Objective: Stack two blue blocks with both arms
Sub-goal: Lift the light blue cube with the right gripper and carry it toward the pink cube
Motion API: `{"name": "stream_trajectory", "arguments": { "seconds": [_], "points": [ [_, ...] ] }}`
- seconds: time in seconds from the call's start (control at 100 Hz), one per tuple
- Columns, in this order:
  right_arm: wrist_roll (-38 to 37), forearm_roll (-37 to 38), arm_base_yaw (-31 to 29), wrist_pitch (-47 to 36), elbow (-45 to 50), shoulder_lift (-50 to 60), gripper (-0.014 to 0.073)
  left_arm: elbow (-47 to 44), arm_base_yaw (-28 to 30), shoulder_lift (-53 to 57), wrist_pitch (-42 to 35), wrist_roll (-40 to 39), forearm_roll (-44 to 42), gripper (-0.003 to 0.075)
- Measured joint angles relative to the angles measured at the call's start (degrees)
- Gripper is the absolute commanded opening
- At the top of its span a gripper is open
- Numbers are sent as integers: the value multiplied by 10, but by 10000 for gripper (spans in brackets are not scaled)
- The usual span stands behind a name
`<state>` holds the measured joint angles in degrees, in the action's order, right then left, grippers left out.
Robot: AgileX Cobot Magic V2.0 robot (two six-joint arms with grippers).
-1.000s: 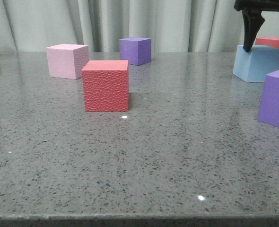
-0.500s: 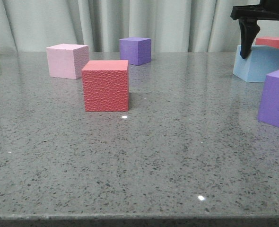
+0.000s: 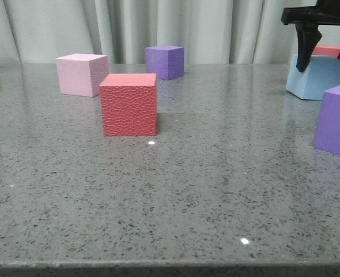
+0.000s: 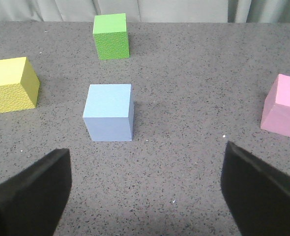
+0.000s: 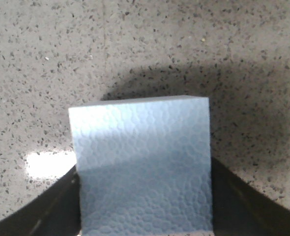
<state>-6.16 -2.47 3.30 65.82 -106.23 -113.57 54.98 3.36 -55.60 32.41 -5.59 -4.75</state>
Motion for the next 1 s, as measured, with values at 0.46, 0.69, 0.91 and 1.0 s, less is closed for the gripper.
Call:
{"name": "stream_trajectory", "arguments": {
  "seconds": [0.46,0.69,0.91,1.0],
  "points": [
    [-12,0,5,21,-13,0,325,0,0,0,0,0,0,601],
    [-72,13,46,51,-91,0,325,0,0,0,0,0,0,601],
    [-140,46,143,53,-137,0,325,0,0,0,2,0,0,601],
    [-165,46,180,56,-145,0,325,0,0,0,11,0,0,601]
  ]
}}
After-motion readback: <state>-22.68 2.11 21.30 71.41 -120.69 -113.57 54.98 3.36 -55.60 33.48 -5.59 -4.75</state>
